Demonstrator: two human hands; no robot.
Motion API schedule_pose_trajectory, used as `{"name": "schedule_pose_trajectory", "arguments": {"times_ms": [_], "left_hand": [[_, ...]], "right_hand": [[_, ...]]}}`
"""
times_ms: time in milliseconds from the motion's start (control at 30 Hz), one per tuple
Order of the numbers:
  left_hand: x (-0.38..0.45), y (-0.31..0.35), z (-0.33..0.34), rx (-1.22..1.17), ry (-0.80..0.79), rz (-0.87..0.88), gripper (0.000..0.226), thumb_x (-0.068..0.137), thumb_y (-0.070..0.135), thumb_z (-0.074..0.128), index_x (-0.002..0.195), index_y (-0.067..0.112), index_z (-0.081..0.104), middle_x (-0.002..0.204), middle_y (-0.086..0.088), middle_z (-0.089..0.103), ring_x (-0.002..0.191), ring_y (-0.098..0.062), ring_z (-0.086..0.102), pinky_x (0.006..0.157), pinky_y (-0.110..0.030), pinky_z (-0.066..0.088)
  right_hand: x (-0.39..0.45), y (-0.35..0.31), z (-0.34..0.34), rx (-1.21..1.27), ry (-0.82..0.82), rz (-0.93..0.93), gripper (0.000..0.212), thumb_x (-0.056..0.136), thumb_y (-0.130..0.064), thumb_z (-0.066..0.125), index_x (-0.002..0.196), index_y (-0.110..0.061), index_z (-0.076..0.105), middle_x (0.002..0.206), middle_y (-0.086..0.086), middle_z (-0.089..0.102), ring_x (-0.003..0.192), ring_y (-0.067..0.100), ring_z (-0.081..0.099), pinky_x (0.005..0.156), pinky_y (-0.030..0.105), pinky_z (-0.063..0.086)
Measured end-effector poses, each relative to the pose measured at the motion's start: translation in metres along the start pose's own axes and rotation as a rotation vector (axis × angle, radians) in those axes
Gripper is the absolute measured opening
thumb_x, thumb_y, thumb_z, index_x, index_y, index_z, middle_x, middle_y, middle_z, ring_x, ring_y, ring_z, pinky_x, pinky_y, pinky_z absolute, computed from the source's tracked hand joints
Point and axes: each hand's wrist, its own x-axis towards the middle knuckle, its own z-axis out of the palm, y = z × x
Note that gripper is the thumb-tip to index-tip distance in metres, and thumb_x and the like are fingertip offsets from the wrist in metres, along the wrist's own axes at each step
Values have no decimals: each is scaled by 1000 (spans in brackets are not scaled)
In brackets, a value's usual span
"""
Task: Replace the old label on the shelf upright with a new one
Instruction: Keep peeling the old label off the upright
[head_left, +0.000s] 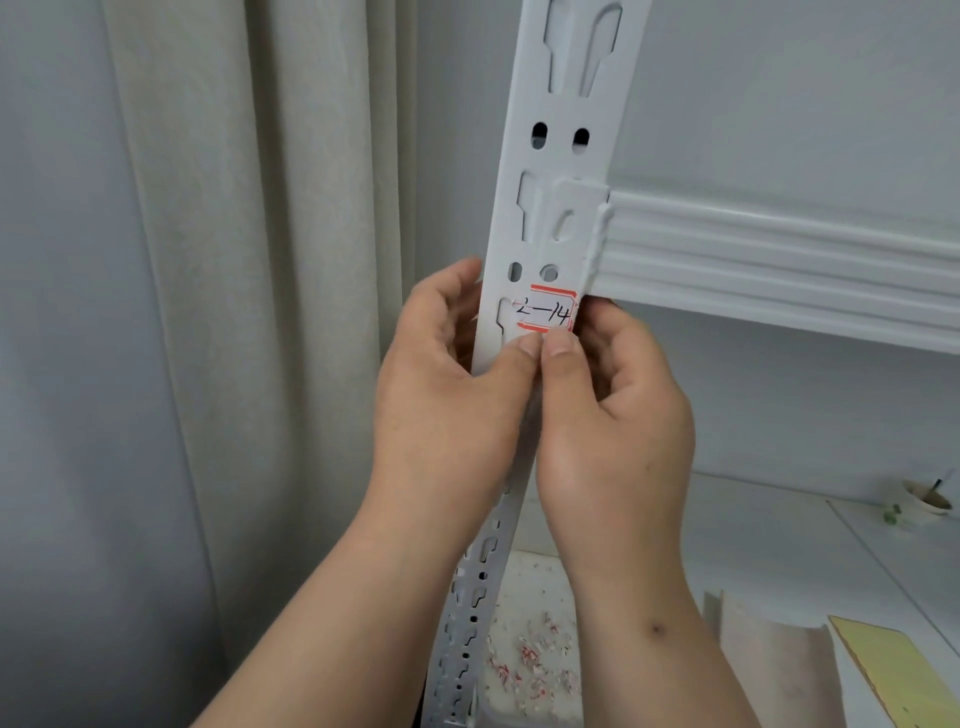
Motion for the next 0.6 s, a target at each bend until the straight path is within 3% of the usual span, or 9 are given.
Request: {"name": "schedule_pose_trajectory", "arguments": {"times_ms": [67, 233, 467, 600], "left_hand": [[-1, 0, 0, -10, -12, 0, 44, 86, 2, 71, 121, 26, 60, 113, 8, 73, 103, -7, 71, 93, -33, 55], [-2, -2, 2, -18, 2, -9, 44, 89, 2, 68, 126, 24, 61, 112, 9, 74, 103, -6, 71, 92, -31, 55], [-5, -5, 5, -28, 32, 8, 42, 89, 5, 69, 127, 23, 63, 110, 11, 75, 100, -1, 71, 84, -18, 56], [-3, -7, 6, -59, 40, 2, 40, 89, 5, 69, 124, 22, 64, 108, 10, 76, 99, -3, 71, 83, -19, 56]], "right_hand": [[0, 2, 3, -43, 17, -12, 25, 94, -21, 54, 111, -35, 66, 95, -22, 70, 91, -10, 62, 76, 5, 46], [-3, 5, 10, -85, 59, -46, 37, 91, -31, 45, 122, -38, 63, 105, -18, 71, 99, -1, 64, 87, 25, 52], [-3, 9, 12, -86, 89, -52, 38, 90, -31, 45, 123, -38, 62, 105, -18, 71, 99, 0, 65, 87, 26, 53], [-3, 10, 12, -93, 93, -48, 37, 90, -31, 46, 122, -39, 63, 103, -19, 71, 98, -1, 65, 86, 24, 53]]}}
